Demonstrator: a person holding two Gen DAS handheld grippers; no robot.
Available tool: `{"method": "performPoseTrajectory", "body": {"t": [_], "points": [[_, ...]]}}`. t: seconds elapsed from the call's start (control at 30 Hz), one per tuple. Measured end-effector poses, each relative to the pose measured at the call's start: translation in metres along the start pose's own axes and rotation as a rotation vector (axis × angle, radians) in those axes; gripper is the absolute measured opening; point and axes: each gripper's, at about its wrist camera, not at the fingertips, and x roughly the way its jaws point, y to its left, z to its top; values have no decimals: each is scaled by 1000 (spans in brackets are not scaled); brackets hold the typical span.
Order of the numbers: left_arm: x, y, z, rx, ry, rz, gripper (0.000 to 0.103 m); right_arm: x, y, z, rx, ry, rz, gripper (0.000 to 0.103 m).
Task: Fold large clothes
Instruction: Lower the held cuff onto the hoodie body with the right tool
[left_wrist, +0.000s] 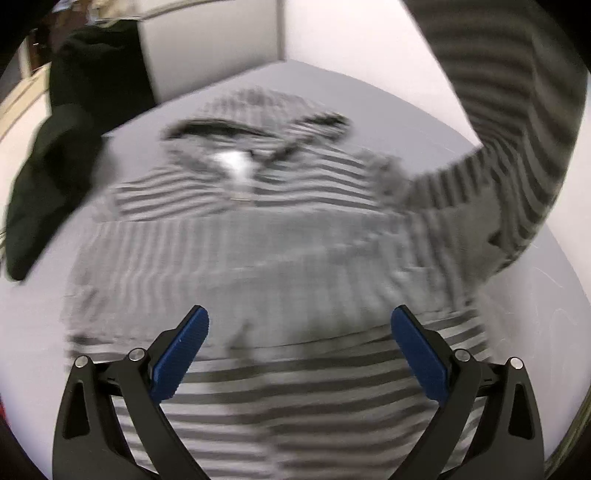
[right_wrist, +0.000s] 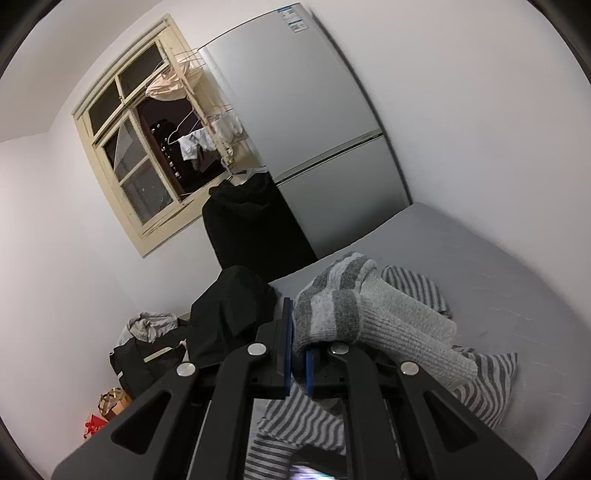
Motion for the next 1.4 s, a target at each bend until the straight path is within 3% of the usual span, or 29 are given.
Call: {"method": "performPoseTrajectory", "body": {"t": [0.27, 0.63, 0.83, 1.03, 1.13, 1.27, 1.4], "points": [[-22, 131, -23, -90, 23, 183, 97, 64, 38, -31, -16, 104, 29, 6], [-34, 257, -67, -280, 48, 295, 97, 205, 49, -153, -18, 390, -43, 6], [-30, 282, -83, -324, 57, 313, 97, 243, 57, -213, -57, 481, -76, 6], [-34, 291, -90, -347, 41, 323, 97, 254, 62, -238, -67, 493, -95, 9], [-36, 296, -91, -356, 41, 322, 97, 256, 63, -242, -62, 498, -95, 17], [-41, 302, -91, -369, 32, 330, 97, 252, 70, -242, -73, 494, -58, 47], [-51, 308, -88, -381, 14, 344, 97, 233, 82, -230, -86, 422, -38, 61]]}}
